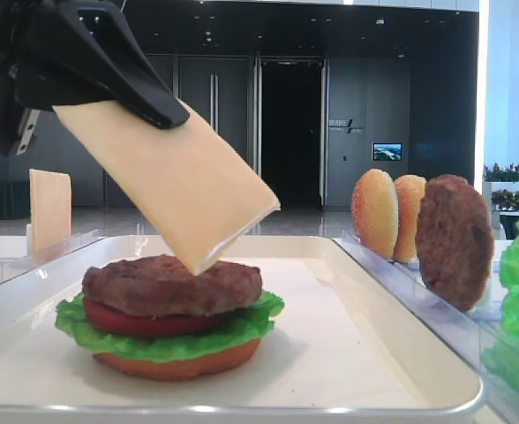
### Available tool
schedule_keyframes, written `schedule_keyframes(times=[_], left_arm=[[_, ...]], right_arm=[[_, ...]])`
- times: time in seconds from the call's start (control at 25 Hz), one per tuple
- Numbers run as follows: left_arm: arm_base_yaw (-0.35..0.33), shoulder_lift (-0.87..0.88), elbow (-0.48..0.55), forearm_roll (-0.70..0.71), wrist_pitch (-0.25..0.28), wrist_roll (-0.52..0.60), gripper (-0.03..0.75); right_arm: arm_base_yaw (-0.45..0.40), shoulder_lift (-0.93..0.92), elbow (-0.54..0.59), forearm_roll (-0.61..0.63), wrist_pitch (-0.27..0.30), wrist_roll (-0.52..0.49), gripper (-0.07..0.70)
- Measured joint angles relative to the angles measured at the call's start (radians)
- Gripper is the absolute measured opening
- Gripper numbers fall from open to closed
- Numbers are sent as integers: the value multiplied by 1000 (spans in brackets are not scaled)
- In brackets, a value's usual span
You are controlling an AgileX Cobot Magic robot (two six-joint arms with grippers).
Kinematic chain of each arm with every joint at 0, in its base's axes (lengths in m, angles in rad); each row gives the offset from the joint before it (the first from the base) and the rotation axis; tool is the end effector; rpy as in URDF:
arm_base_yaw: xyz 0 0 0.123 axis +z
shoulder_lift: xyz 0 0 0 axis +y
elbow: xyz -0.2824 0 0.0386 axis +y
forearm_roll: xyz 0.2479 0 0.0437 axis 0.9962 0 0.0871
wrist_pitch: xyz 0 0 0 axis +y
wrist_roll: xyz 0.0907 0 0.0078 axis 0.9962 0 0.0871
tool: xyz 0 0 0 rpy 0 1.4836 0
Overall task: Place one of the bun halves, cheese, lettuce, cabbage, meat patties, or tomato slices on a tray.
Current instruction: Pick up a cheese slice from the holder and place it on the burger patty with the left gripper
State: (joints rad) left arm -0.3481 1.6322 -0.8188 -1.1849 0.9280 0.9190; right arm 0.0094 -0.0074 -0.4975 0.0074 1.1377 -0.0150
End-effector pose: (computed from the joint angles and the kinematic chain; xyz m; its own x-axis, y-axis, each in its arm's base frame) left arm 0.2405 -0.1592 0.1957 -0.8993 0.2863 -0.3306 0.4369 0.5540 -0.7086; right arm -0.0091 0.0005 0.2703 -0.5187 -0.0168 -0.8548 -0.0213 0.9998 -0.0067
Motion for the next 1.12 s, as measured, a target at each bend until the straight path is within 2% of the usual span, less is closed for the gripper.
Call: schedule_keyframes(times=[0.32, 0.72, 1.12], left_arm=[[0, 51, 1, -3, -12, 0, 27], [0, 86, 1, 0, -69, 0, 27], [0, 87, 1, 13, -90, 0, 27]], right_arm=[[0, 0, 0, 0, 0, 0, 520], [0, 0, 0, 0, 0, 0, 520], [0, 0, 0, 0, 0, 0, 520]])
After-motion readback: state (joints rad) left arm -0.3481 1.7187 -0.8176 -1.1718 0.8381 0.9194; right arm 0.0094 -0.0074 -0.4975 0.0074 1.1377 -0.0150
